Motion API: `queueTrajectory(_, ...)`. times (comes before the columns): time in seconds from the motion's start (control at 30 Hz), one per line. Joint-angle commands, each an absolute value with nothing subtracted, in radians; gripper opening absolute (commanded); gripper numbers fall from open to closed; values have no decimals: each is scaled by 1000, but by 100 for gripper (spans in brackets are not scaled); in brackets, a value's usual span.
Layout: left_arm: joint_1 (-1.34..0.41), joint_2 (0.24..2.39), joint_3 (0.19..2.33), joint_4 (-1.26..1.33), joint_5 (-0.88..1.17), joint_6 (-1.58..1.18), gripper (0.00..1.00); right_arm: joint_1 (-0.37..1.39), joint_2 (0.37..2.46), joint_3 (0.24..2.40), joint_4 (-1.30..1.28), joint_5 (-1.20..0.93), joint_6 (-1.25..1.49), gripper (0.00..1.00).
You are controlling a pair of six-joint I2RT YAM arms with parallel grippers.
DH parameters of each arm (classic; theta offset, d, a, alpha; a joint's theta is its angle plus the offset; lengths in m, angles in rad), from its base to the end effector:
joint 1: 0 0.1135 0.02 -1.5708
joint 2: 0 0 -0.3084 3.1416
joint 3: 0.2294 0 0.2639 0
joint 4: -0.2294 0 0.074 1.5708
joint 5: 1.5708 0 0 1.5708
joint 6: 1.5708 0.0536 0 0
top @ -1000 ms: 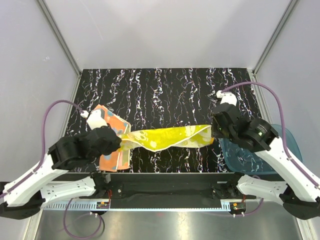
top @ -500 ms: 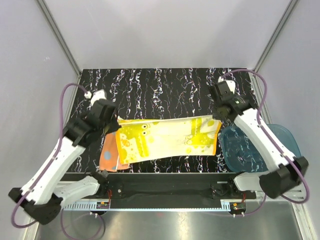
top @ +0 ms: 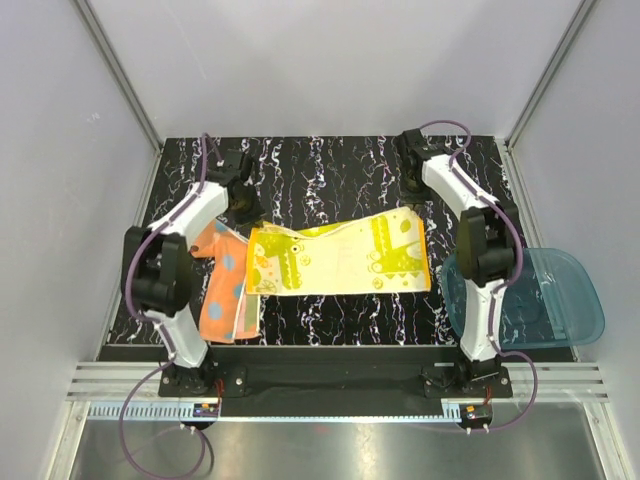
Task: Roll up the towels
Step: Flatten the towel
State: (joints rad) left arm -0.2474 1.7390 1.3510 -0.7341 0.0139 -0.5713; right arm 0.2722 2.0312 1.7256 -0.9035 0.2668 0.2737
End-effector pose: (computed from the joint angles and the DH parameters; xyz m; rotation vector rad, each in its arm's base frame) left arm 0.3756 -0.0956 0.2609 -0.4348 2.6883 -0.2647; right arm 0.4513 0.1113 0.2521 0.0687 2.7152 -0.2171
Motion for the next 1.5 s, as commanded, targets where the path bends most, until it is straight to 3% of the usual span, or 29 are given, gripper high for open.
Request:
queueTrajectory(0.0,-207,1840,1485,-652,106,-546,0,256,2132,1906,-932,265,221,0)
queueTrajectory(0.4,-83,2172,1872,-713,156,-523,0,170,2546,2483,-1068,206,176,2)
queueTrajectory(0.5,-66,2269,1982,-768,195,-511,4,161,2585,2594,-1068,195,198,39)
queueTrajectory(0.57,-52,2299,2055,-791,206,-506,25,163,2574,2644,-1075,167,225,50)
queueTrajectory(0.6,-48,2292,2063,-782,203,-497,39,161,2560,2648,-1074,152,233,64)
queueTrajectory(0.67,-46,2246,2060,-766,195,-491,72,161,2487,2602,-1060,123,253,75)
queueTrajectory(0.77,-43,2175,2054,-787,187,-479,94,161,2375,2511,-1034,133,268,81)
queueTrajectory(0.97,-44,1906,1826,-744,146,-472,99,163,2171,2383,-1092,146,282,94)
queueTrajectory(1.07,-46,1734,1588,-675,144,-485,99,169,1994,2157,-1002,112,317,96)
queueTrajectory(1.23,-87,1507,1243,-617,147,-505,91,215,1732,1780,-888,34,362,97)
queueTrajectory(1.47,-107,1382,973,-514,164,-557,78,258,1563,1536,-838,28,350,97)
